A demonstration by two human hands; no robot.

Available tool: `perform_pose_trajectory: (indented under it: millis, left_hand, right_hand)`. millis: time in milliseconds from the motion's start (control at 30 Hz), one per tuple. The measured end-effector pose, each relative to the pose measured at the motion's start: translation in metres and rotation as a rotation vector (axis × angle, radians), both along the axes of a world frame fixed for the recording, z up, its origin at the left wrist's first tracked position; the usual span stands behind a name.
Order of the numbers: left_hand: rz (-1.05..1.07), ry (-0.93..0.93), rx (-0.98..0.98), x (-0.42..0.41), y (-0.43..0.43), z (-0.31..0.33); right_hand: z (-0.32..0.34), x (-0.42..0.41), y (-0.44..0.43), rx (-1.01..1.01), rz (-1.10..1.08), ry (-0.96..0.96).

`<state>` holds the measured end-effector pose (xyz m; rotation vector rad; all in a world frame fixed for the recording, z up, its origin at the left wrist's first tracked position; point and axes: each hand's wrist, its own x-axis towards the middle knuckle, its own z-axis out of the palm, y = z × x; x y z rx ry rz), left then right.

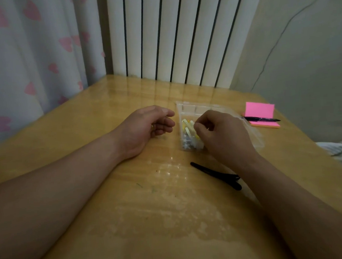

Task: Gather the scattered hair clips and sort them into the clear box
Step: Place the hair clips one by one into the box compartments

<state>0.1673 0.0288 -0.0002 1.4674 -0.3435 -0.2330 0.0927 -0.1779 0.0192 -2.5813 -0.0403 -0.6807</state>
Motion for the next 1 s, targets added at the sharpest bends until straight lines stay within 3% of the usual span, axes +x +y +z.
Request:
perform_pose_trajectory:
  millis: [133, 233, 367, 433, 600, 867, 1000]
  left_hand:
    - [0.002, -0.02, 0.018, 0.0, 0.0, 0.0]
    - [0.006, -0.027, 0.028, 0.0, 0.001, -0.001]
    - [0.017, -0.034, 0.049, 0.0, 0.001, -0.001]
    - [0.022, -0.031, 0.048, 0.0, 0.0, -0.001]
    - [0.025, -0.028, 0.053, 0.0, -0.001, -0.001]
    - [0.023, -0.033, 0.042, 0.0, -0.001, -0.002]
    - [0.027, -0.027, 0.033, 0.0, -0.001, -0.002]
  right_hand:
    - [0.02, -0.022, -0.011, 0.031, 0.137, 0.039]
    - [0.042, -0.04, -0.019, -0.08, 0.25, 0.308]
    - [0.057, -0.053, -0.026, -0.362, 0.24, 0.701]
    - [0.053, -0.055, -0.025, -0.444, 0.242, 0.807]
    - [0.046, -0.053, -0.022, -0.446, 0.342, 0.782]
    - [0.024, -0.059, 0.02, -0.383, 0.456, 0.426]
    - [0.029, -0.063, 0.025, -0.245, 0.549, 0.441]
